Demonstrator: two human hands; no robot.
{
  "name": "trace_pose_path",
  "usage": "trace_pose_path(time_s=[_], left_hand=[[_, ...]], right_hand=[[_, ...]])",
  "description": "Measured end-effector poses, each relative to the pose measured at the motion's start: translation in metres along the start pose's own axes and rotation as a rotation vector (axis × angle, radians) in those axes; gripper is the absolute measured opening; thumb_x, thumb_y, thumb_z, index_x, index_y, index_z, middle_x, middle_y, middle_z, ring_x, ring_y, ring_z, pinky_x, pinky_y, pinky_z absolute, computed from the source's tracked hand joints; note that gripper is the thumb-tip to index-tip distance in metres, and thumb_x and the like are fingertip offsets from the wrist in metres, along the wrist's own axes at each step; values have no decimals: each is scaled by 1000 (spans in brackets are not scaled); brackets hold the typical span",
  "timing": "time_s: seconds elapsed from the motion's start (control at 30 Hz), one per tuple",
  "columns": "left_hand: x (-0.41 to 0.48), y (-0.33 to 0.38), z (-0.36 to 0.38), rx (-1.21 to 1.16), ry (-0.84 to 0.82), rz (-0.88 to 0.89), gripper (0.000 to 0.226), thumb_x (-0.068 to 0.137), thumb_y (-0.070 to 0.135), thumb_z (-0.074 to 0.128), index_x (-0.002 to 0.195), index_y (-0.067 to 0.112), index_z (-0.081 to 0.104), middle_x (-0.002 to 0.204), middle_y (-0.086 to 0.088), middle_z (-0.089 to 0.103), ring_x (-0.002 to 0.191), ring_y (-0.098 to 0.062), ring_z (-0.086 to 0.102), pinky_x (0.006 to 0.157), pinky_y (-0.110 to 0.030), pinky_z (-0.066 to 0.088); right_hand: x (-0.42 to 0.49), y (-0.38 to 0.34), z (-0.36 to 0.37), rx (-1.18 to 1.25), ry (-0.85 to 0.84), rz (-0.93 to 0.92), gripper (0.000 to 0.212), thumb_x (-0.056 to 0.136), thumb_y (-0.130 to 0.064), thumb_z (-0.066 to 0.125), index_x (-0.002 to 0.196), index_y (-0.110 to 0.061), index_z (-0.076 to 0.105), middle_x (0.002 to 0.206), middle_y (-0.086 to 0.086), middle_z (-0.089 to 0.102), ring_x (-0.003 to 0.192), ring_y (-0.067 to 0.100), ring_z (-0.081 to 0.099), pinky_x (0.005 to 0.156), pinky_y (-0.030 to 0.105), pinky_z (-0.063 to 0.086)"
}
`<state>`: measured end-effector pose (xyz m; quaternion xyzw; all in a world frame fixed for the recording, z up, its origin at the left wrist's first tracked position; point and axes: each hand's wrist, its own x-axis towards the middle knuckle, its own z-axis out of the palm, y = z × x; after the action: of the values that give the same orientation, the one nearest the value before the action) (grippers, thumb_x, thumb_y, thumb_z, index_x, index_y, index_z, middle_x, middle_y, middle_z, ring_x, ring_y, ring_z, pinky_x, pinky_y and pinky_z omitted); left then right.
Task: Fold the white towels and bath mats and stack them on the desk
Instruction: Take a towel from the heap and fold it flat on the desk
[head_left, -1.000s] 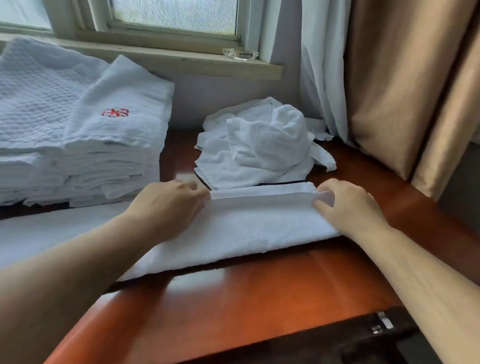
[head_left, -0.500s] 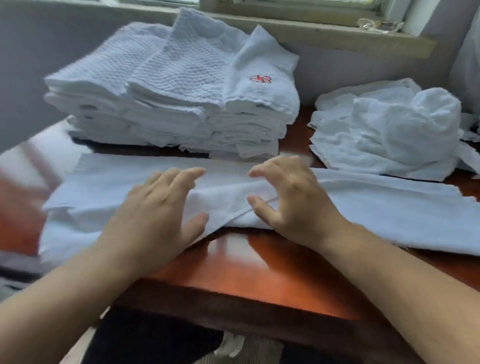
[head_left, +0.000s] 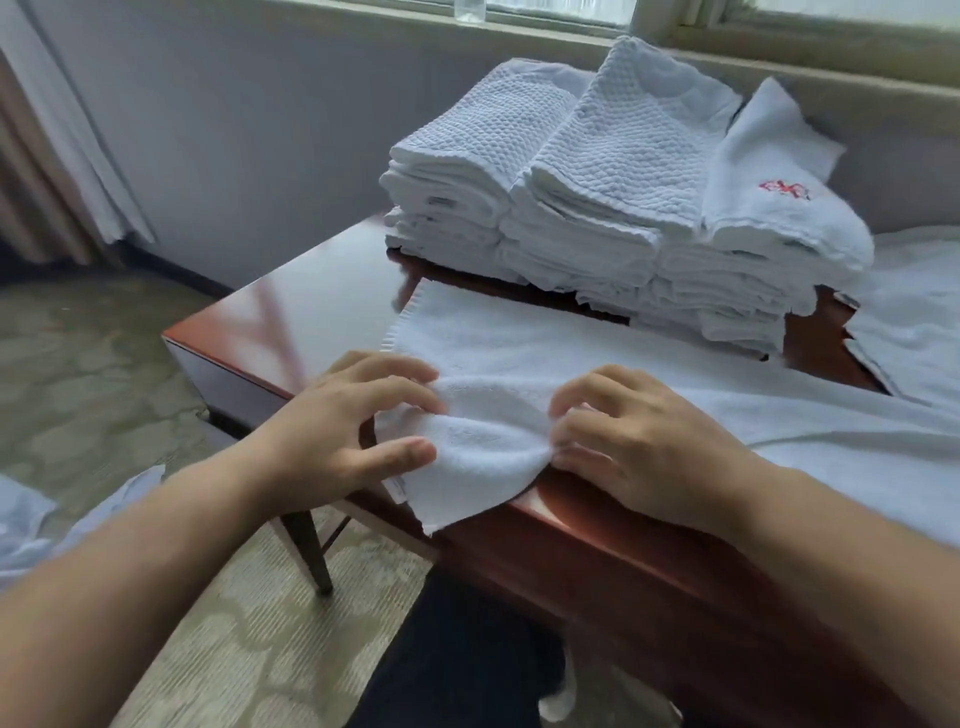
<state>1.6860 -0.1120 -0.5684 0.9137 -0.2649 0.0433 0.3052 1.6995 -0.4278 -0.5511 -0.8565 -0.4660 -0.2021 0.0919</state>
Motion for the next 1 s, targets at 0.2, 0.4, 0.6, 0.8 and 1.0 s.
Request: trace_pose_path(time_s=[0.2, 0.4, 0.6, 0.8, 1.0], left_hand=[[9, 0, -2, 129, -3, 65, 72, 70, 77, 66, 127, 32, 62, 139, 24, 47, 135, -3, 32, 111, -32, 32], [43, 3, 0, -14, 302, -68, 10, 98, 28, 57, 108, 28, 61, 90, 10, 66, 84, -12, 58, 73, -26, 40], [68, 6, 0, -259, 106, -291, 53, 88, 69, 54, 131, 38, 45, 115, 17, 61, 107, -4, 59, 88, -17, 42], [84, -1, -2, -85, 245, -413, 49, 91, 28, 65, 137, 32, 48, 110, 4, 63, 108, -18, 62, 87, -27, 43], [103, -18, -11, 174, 344, -727, 38, 97, 29, 50, 135, 25, 47, 115, -7, 67, 110, -33, 59, 84, -38, 47]], right_hand=[[32, 9, -15, 264, 83, 412, 35, 103, -42, 47, 97, -11, 62, 79, -10, 55, 75, 6, 47, 73, 8, 37], [49, 36, -12, 139, 112, 389, 44, 95, -55, 43, 107, -15, 57, 68, -13, 48, 62, 14, 49, 60, 32, 39], [66, 63, -1, -9, 68, 322, 21, 93, -40, 64, 99, -22, 57, 77, -14, 49, 71, 31, 62, 62, 33, 41], [86, 85, 16, -62, -105, 498, 27, 98, -48, 56, 83, -26, 50, 73, -13, 51, 79, 23, 55, 64, 33, 33], [79, 76, 22, -167, -70, 587, 28, 92, -45, 67, 111, -24, 64, 106, -2, 64, 100, 24, 60, 81, 37, 48]])
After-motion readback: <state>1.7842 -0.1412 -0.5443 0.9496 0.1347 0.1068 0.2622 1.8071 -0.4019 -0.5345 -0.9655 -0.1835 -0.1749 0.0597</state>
